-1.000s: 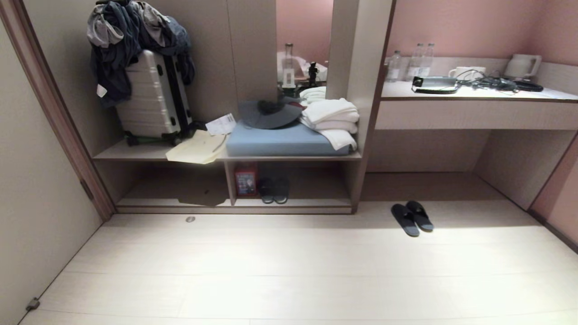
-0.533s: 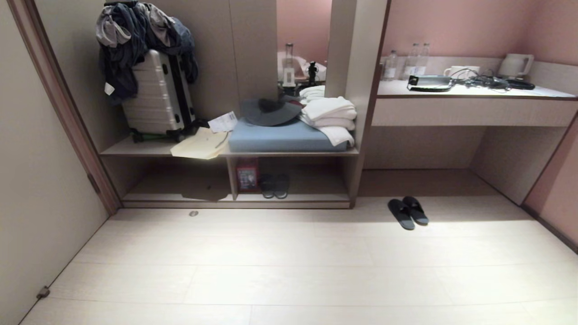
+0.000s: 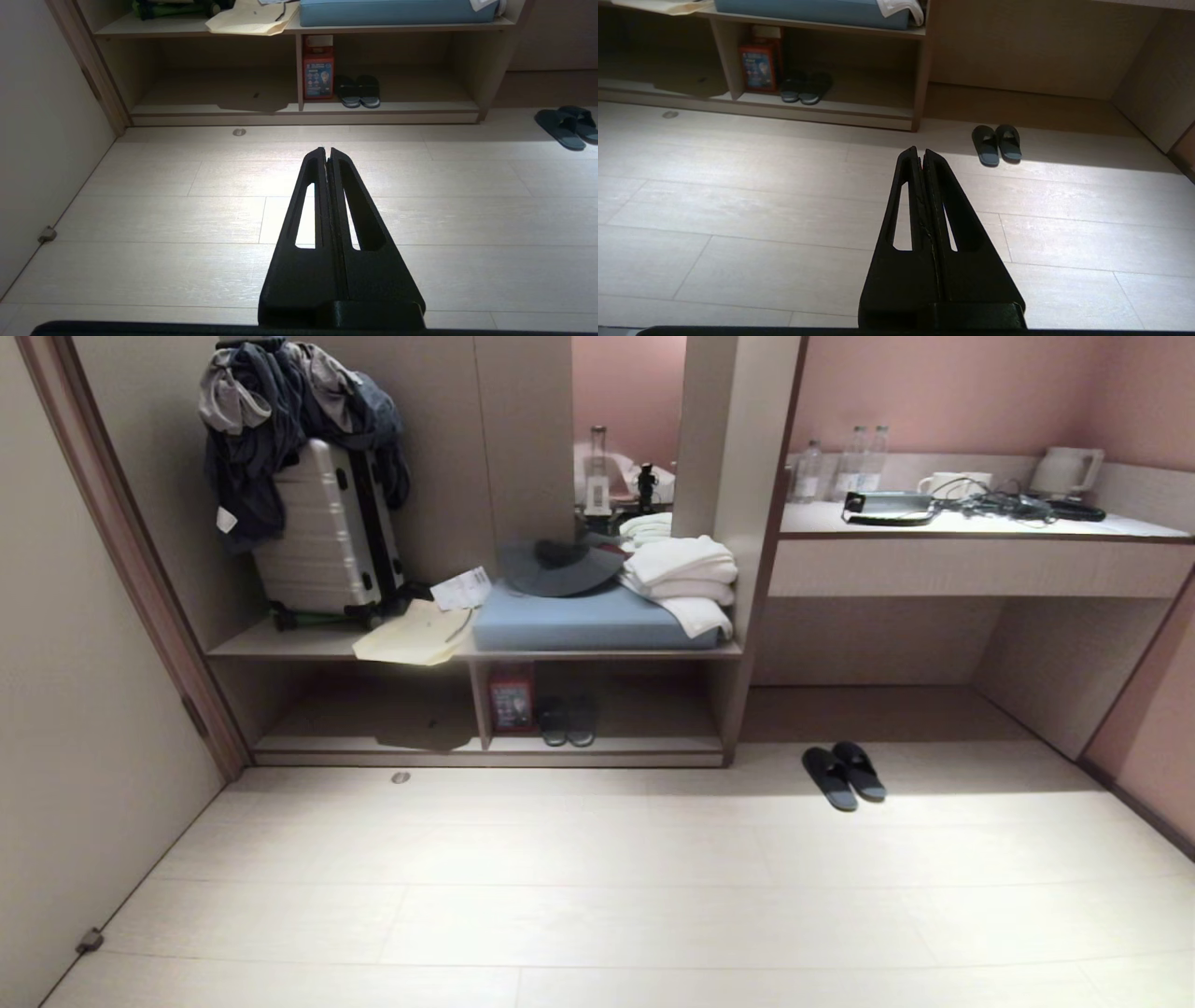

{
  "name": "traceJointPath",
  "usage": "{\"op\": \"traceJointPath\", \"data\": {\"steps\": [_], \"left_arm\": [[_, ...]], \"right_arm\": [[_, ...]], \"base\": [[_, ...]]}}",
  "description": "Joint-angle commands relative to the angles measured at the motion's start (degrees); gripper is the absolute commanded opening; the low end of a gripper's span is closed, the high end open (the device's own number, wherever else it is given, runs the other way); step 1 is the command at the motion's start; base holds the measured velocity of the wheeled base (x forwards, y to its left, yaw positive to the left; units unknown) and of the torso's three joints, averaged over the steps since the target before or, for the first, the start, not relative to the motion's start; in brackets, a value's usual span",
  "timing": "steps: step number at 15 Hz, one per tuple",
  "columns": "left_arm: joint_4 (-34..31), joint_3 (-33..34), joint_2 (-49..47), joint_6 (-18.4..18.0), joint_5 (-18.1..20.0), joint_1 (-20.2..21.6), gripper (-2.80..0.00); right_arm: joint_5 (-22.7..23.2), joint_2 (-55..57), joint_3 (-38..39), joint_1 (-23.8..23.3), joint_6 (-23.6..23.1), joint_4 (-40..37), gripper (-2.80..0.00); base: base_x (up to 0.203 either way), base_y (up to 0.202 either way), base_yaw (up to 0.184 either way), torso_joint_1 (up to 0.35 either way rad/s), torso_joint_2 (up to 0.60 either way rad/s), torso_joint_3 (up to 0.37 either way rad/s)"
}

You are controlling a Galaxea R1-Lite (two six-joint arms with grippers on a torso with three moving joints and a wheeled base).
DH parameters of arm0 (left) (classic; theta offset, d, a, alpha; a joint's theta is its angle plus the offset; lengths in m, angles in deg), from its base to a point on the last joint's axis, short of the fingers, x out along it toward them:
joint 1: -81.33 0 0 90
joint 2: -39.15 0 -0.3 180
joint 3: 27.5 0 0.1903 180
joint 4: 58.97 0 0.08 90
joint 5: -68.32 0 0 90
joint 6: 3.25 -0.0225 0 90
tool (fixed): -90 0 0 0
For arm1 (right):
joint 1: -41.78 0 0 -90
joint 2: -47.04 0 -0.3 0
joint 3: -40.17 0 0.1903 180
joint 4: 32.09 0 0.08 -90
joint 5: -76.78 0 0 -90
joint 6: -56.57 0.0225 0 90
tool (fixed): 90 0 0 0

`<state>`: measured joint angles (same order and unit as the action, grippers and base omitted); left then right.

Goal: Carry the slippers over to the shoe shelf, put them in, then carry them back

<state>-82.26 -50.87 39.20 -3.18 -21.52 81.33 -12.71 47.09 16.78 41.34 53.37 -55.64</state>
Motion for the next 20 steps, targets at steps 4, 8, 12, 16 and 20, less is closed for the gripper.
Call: {"op": "traceJointPath", "data": {"steps": [4,8,12,16,20], "left_arm": [[0.0,0.0,0.0,0.0,0.0,0.0,-2.80],[0.0,0.0,0.0,0.0,0.0,0.0,-2.80],[0.0,0.0,0.0,-0.1,0.0,0.0,-2.80],[0.0,0.0,0.0,-0.2,0.0,0.0,-2.80],[0.0,0.0,0.0,-0.2,0.0,0.0,-2.80]], "right_arm": [[-0.1,0.0,-0.1,0.0,-0.1,0.0,-2.80],[-0.1,0.0,0.0,0.0,-0.1,0.0,-2.80],[0.0,0.0,-0.1,0.0,-0.1,0.0,-2.80],[0.1,0.1,0.0,0.0,-0.6,0.1,-2.80],[0.1,0.1,-0.1,0.0,-1.8,0.2,-2.80]], "base": [[0.000,0.000,0.000,0.000,0.00,0.000],[0.000,0.000,0.000,0.000,0.00,0.000],[0.000,0.000,0.000,0.000,0.00,0.000],[0.000,0.000,0.000,0.000,0.00,0.000],[0.000,0.000,0.000,0.000,0.00,0.000]]}}
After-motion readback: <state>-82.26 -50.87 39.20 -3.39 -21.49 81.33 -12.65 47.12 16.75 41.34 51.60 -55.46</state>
